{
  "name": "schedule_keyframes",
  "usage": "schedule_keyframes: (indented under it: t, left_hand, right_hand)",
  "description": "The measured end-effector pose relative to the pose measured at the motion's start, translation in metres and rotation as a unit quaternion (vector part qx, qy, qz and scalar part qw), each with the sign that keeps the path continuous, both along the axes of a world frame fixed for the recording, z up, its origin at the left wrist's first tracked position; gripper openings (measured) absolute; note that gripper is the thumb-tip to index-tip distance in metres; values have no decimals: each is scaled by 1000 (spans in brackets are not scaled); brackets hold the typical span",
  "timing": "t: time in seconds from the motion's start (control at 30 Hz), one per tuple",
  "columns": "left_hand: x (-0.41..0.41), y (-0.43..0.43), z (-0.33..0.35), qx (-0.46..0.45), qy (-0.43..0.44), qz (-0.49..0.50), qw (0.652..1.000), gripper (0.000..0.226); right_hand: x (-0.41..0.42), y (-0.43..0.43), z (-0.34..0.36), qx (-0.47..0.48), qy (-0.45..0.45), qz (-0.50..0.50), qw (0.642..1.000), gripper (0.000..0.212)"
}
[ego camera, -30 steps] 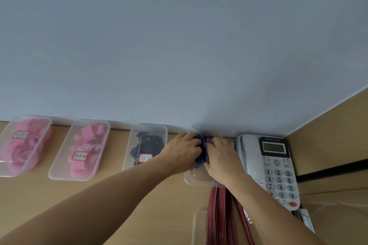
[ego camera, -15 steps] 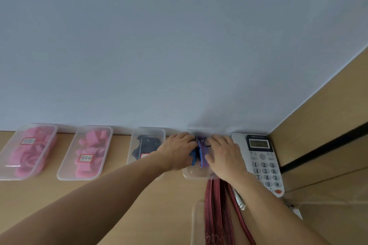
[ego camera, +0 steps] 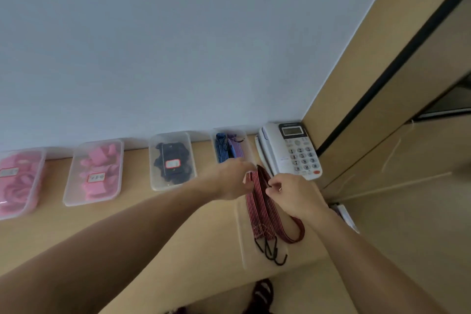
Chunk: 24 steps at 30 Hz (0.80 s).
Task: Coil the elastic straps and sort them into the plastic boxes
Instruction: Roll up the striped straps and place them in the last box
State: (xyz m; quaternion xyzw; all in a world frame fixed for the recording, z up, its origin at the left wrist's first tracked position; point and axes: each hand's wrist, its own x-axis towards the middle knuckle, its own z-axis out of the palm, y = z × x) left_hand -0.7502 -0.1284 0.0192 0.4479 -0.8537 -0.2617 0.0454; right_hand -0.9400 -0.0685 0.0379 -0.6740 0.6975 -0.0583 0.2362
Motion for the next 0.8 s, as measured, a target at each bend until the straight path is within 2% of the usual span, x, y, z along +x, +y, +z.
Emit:
schedule_keyframes:
  t: [0.17, 0.4, 0.5, 0.57, 0.63, 0.73, 0.8]
  left_hand:
    - [-10, 29, -13, 12, -17, 38, 999, 43]
    - [-15, 56, -21, 70, -52, 141, 986, 42]
    - [-17, 67, -28, 90, -68, 178, 978, 41]
    - [-21, 72, -29, 95, -68, 196, 974, 41]
    - [-27, 73, -27, 97, -62, 203, 972, 41]
    - [-38, 70, -16, 91, -47, 205, 973, 41]
    - [-43, 67, -6, 82, -38, 199, 976, 42]
  right_hand:
    - [-5, 22, -40, 67, 11, 36, 997, 23]
    - [7, 32, -87, 96, 52, 49, 993, 39]
    - [4, 30, -94, 118, 35, 32, 992, 29]
    - [0, 27, -95, 155, -4, 3, 988, 20]
    - [-8, 24, -92, 183, -86, -29, 979, 21]
    - [-25, 17, -80, 186, -236, -83, 950, 17]
    - [-35, 14, -66, 175, -301, -127, 929, 19]
